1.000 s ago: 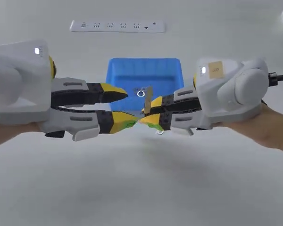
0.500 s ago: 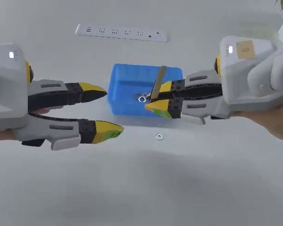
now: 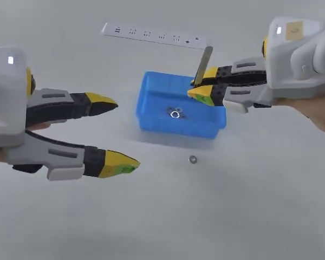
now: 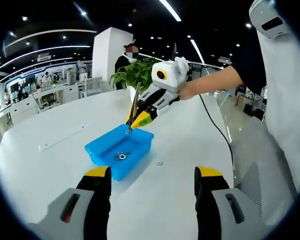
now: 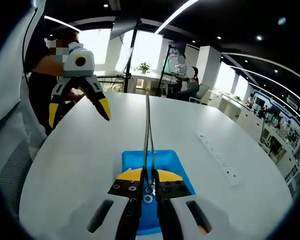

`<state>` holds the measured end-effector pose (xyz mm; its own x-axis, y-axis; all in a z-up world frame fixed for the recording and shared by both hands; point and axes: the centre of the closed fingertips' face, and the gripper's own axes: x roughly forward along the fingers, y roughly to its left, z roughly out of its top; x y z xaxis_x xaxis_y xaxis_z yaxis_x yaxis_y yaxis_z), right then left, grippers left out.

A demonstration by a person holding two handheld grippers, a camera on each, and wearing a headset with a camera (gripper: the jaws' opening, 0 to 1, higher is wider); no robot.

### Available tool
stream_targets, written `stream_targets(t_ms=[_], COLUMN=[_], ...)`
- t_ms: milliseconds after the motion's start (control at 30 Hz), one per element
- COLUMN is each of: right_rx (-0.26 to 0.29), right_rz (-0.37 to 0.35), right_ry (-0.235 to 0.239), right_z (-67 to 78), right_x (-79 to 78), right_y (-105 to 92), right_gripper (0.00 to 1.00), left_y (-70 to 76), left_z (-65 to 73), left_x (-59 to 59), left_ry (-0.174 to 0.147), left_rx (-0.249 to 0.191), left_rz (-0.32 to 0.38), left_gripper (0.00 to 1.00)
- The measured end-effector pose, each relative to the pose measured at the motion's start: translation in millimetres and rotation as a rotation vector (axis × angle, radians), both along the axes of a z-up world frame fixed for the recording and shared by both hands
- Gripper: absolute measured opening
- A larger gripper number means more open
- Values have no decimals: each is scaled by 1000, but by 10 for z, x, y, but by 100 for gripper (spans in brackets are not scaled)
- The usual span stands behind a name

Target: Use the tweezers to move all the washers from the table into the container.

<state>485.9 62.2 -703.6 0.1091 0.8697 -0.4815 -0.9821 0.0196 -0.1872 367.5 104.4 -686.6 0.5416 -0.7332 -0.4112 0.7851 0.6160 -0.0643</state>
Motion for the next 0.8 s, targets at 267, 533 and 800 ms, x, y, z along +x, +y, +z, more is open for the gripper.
stream_targets(t_ms=[267, 533, 800], right_rx=[-73, -68, -70], right_rz=[-24, -76, -57], right_ry=[29, 67, 77], right_z=[-441, -619, -646], right_x=[140, 225, 160], right_y=[58, 75, 146], right_gripper=[9, 9, 9], left_y=[46, 130, 272], left_z=[-7, 19, 47], left_x=[38, 87, 147], left_ry=[-7, -19, -29], left_rx=[43, 44, 52], left_rz=[51, 107, 151], left_gripper=[94, 99, 99])
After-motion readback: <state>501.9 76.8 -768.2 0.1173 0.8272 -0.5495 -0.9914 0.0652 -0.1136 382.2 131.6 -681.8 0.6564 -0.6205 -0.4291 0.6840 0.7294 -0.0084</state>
